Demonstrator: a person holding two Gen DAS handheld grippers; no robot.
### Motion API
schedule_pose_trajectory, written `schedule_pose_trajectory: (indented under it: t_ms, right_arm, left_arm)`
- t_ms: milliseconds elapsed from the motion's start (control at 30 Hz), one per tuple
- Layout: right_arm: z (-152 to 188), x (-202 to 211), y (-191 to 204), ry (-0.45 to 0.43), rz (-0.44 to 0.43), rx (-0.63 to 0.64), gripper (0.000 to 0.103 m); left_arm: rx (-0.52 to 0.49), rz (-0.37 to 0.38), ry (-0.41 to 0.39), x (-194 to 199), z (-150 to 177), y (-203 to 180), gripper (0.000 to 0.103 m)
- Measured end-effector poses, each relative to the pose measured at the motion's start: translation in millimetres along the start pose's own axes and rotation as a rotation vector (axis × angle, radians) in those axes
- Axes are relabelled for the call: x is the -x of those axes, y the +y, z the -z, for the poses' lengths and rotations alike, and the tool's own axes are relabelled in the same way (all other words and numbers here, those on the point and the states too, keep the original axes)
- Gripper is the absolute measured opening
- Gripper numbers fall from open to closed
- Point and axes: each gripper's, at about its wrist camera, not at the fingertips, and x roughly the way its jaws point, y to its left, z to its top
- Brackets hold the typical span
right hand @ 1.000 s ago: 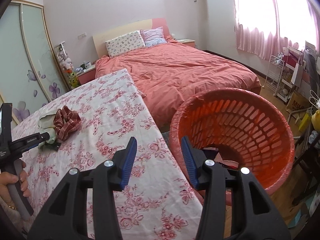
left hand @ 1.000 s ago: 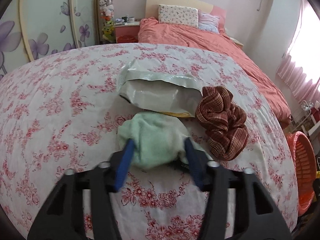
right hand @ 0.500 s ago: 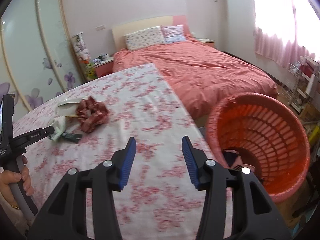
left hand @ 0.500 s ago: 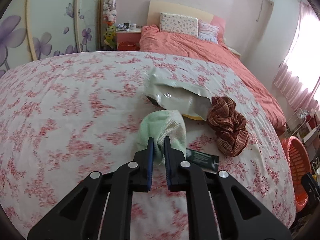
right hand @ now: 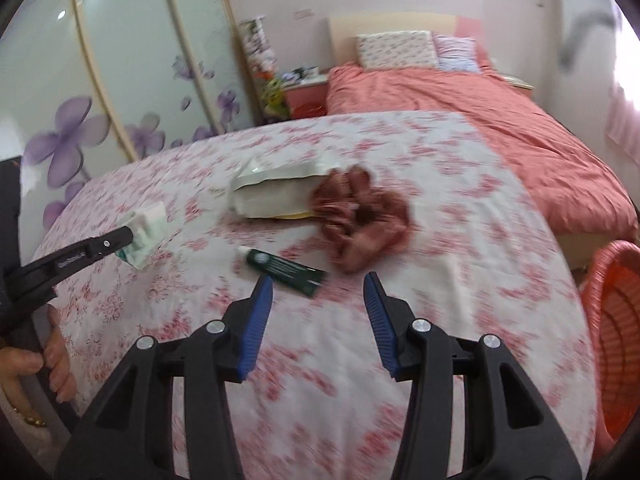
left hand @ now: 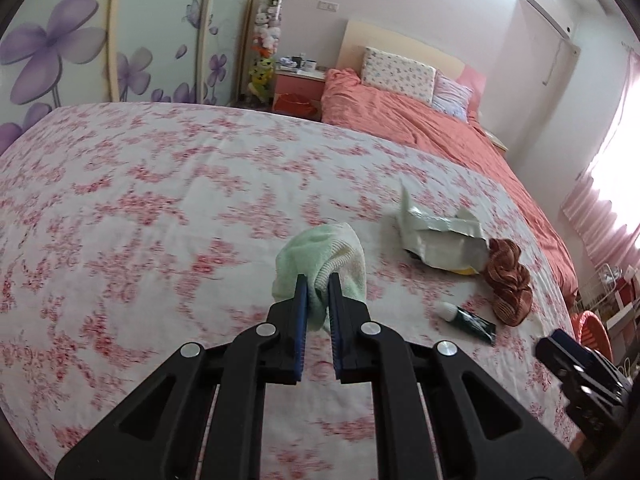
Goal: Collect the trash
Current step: 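Grasp the green tube with the right gripper while the left gripper holds the knit cloth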
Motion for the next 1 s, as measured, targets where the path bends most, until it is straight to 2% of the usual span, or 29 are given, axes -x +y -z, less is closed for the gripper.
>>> schedule_pose_trajectory:
  t_ms: [233,367,467,667,800,1000]
  right_arm:
    - [-7,-39,30,0.09,0.004,0.091,0.047]
    - [-11,-57,41,0.128,0.061,0.145,0.047]
    - [-14,-66,41,0.133,0.104,0.152,0.046]
    - [-22,-72,35,0.14,0.064,0.118,0.044]
    - [-22,-78,34,0.154,0.092,0.127,0.044]
    - [-22,-81,39,0.126,0.083,0.136,0.026]
  left_arm:
    - [0.014,0.014,0.003,1,-2,16,0.01]
    - [0.021,0.024,0.005,0,-3,21,0.01]
    - [0.023,0.028,0.005,-1,-4,22,0.01]
    - [0.026,0.033,0.006,-1,-4,23,0.01]
    - [0.029,0.036,0.013,-1,-3,23,0.01]
    - [0.019,0.042,0.023,1,-1,19,0.01]
